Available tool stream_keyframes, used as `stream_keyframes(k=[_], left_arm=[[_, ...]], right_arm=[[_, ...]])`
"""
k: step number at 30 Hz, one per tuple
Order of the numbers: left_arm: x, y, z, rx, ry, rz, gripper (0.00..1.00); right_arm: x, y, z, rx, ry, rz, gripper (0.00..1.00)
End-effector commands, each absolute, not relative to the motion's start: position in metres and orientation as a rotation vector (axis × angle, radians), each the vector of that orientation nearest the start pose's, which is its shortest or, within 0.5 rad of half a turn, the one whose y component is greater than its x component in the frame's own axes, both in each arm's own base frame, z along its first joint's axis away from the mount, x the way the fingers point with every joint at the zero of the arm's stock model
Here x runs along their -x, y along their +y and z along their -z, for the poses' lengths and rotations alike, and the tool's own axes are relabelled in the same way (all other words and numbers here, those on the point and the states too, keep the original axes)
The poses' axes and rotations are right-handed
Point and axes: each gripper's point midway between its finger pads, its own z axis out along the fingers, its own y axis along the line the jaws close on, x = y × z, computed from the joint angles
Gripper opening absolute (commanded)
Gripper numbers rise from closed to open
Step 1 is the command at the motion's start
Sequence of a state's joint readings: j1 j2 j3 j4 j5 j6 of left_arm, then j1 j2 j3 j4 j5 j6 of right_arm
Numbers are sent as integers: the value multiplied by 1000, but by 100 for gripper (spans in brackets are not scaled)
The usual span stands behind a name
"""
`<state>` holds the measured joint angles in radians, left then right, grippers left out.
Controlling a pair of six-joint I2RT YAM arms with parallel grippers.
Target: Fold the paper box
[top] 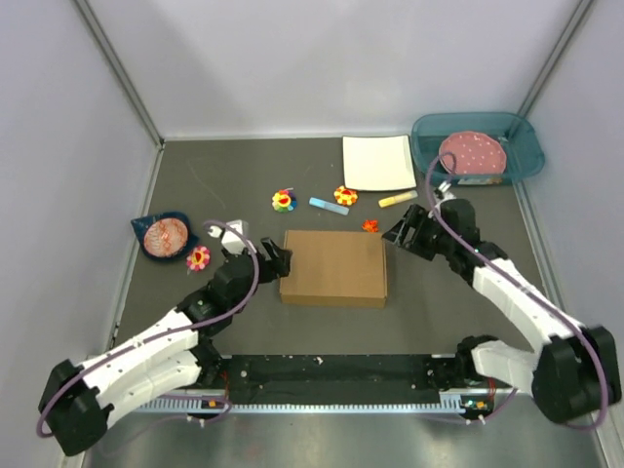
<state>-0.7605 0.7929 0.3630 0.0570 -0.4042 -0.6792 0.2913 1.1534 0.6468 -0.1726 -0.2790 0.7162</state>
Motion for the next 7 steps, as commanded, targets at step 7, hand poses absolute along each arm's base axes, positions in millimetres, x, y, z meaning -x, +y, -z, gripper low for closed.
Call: stream_keyframes(k=[7], left_arm=[[-250,-149,-161,357,1985,446,84]], right_arm=[[-278,143,-187,-211,2185,-712,74]])
